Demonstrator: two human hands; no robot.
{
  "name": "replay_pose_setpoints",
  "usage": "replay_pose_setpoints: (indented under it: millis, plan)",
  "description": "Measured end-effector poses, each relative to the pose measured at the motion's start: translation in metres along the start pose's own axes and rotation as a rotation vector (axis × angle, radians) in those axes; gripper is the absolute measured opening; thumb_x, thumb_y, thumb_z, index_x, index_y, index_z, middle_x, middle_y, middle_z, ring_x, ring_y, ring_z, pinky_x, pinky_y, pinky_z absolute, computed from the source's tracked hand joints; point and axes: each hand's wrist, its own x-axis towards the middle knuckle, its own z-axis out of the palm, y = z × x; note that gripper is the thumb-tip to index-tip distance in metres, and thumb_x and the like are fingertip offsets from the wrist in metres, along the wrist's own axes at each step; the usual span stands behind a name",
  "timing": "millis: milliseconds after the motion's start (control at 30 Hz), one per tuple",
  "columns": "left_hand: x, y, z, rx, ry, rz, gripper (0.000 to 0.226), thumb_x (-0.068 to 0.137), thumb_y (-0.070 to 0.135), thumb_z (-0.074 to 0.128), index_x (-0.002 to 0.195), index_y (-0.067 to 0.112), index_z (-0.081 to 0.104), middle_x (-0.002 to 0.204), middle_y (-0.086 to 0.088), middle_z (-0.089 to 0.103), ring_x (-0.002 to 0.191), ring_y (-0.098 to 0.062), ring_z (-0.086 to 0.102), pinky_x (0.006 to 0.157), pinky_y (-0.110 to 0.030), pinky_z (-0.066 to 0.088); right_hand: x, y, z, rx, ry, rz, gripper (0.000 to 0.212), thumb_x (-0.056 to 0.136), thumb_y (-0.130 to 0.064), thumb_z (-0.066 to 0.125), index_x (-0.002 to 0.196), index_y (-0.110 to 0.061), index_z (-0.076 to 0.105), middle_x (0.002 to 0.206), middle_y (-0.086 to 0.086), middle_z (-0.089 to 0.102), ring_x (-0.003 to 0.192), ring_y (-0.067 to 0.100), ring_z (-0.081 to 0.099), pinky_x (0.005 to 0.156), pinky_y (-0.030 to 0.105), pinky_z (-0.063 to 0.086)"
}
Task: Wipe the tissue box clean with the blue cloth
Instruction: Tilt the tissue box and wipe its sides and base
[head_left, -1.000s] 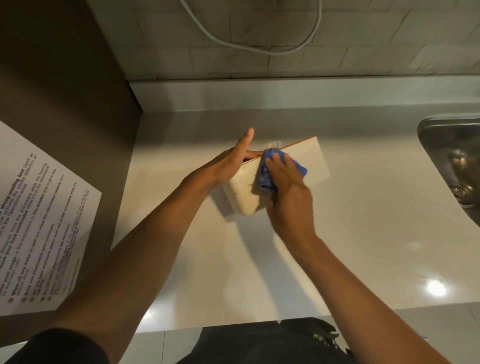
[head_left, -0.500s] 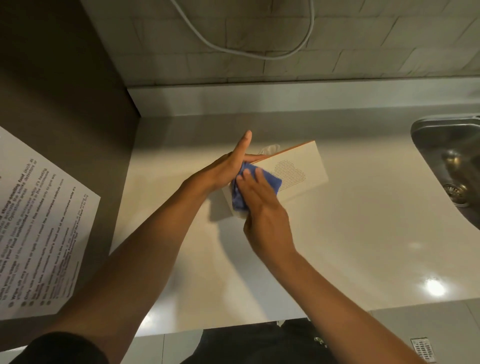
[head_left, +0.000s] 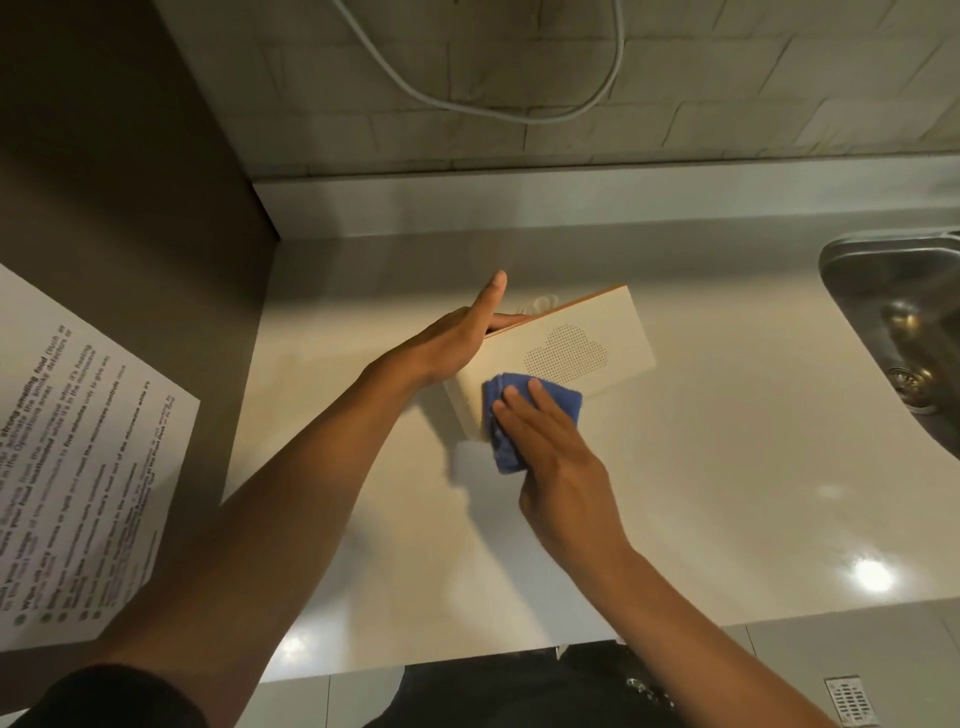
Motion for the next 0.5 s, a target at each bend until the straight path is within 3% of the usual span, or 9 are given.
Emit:
replay_pose_setpoints:
  millis: [167,300,433,500]
  plan:
    - [0.001,0.002,0.001,0.045,0.047,-0.023,0.096,0.068,0.101,0.007,0.13,0.053,0.062,0.115,0.0,0.076,0.105,-0.023,0.072,0.103,-0.052,0.053,0.037,0.007,-0.007,0.048,0.139,0.24,0.054,0.078,0.016,0.065,0.128,-0.005,0.059,0.137,0.011,0.054,0.132,0.031,0.044,0.107,0.04,0.038]
    - [0.001,0.003,0.0,0.086,0.076,-0.022,0.098,0.07,0.101,0.005,0.134,0.05,0.061,0.131,0.004,0.07,0.12,-0.022,0.064,0.113,-0.052,0.043,0.021,-0.019,0.009,0.039,0.069,0.092,0.058,0.075,0.014,0.07,0.128,-0.005,0.059,0.137,0.01,0.054,0.131,0.029,0.047,0.106,0.032,0.031]
    - [0.001,0.004,-0.001,0.122,0.084,-0.042,0.09,0.073,0.098,0.004,0.12,0.054,0.068,0.107,0.004,0.077,0.1,-0.019,0.072,0.102,-0.05,0.053,0.002,0.0,-0.001,0.009,0.044,0.081,0.059,0.073,0.014,0.072,0.128,-0.007,0.061,0.137,0.007,0.055,0.131,0.024,0.047,0.106,0.029,0.031]
    - [0.0,0.005,0.0,0.106,0.088,-0.047,0.092,0.072,0.097,0.004,0.122,0.053,0.068,0.109,0.001,0.077,0.1,-0.022,0.072,0.1,-0.052,0.055,0.014,0.003,-0.004,-0.005,0.071,0.139,0.056,0.075,0.011,0.073,0.127,-0.007,0.062,0.135,0.007,0.057,0.129,0.026,0.05,0.104,0.031,0.032]
